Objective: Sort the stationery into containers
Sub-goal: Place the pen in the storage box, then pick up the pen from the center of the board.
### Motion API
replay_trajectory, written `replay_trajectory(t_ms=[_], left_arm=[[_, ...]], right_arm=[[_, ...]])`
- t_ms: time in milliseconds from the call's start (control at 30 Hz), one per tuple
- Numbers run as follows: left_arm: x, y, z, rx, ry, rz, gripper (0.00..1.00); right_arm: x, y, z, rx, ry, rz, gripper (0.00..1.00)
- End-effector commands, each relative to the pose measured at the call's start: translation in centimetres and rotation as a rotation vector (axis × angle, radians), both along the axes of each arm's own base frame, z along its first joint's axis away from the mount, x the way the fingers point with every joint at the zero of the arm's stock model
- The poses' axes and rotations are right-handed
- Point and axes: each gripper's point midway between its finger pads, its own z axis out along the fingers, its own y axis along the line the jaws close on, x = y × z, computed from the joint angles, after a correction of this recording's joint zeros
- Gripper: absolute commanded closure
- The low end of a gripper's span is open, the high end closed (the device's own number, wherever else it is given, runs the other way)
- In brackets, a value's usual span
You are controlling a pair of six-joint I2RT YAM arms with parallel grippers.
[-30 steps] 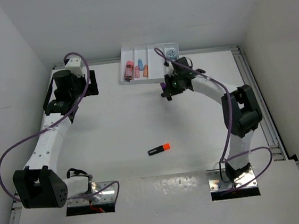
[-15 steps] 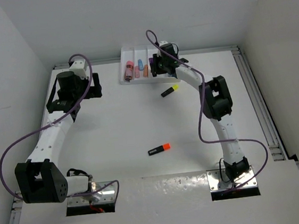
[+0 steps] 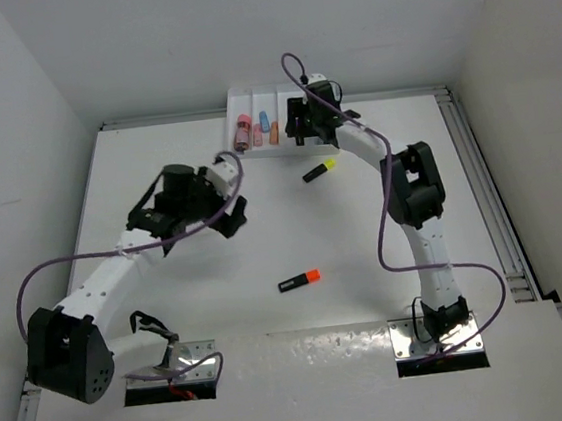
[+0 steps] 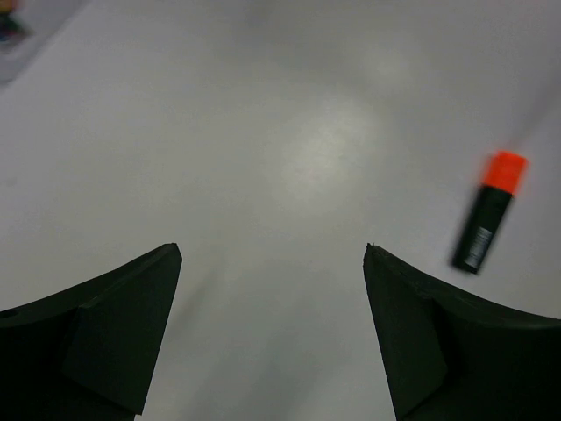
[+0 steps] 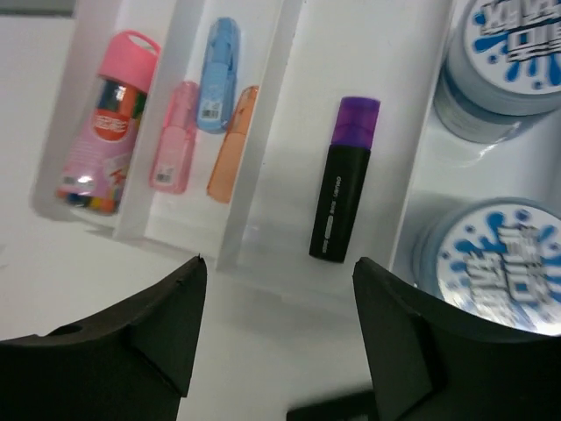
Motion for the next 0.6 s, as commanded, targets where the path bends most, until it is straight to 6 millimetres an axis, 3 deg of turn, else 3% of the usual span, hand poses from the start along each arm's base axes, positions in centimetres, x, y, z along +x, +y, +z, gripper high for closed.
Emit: replay_trajectory(t_ms=[0, 100, 133, 200, 233, 367, 400, 433, 467, 500, 567], left_arm=[[-4.8, -3.8, -1.9, 0.054, 0.014, -0.252, 0.09], [-9.3, -6.3, -6.1, 0.085, 0.118, -0.341, 0.11], [-9.9, -6.7, -6.8, 0.1, 0.125, -0.358, 0.11], [-10.9, -7.8, -8.1, 0.135, 0.12, -0.383, 0.11], [-11.1, -8.4, -8.3, 0.14, 0.119, -0.394, 0.12], [-13.4, -11.8, -10.0, 0.171, 0.166, -0.5, 0.13], [-13.8, -12.3, -10.2, 0.177, 0.171, -0.518, 0.13], [-14.1, -12.7, -10.7, 0.186, 0.181, -0.534, 0.13], [-14.5, -13.2, -11.8, 0.215, 0.187, -0.549, 0.13], [-14.6, -13.5, -12.1, 0.219, 0.195, -0.54, 0.13], [-14.6, -13.8, -13.9, 0.258, 0.233, -0.525, 0.13]], right_arm=[[-1.5, -1.9, 11.6, 0.134, -0.114, -0.006, 0.33], [-5.0, -4.6, 14.5, 0.162, -0.095, -0.019, 0.32], [-7.2, -5.8, 15.3, 0.153, -0.085, -0.027, 0.32], [-9.7, -7.4, 15.9, 0.129, -0.083, -0.03, 0.31], [-12.1, -9.1, 15.7, 0.113, -0.064, -0.042, 0.31], [-17.8, -13.0, 14.5, 0.087, -0.025, -0.089, 0.3], [-19.3, -14.4, 12.5, 0.088, 0.029, -0.115, 0.3], [-20.1, -15.0, 12.2, 0.093, 0.038, -0.134, 0.3], [-21.1, -15.4, 13.2, 0.112, 0.013, -0.15, 0.3], [-22.0, -16.2, 11.9, 0.116, 0.041, -0.17, 0.3], [-23.2, -16.9, 11.8, 0.135, 0.036, -0.195, 0.3]])
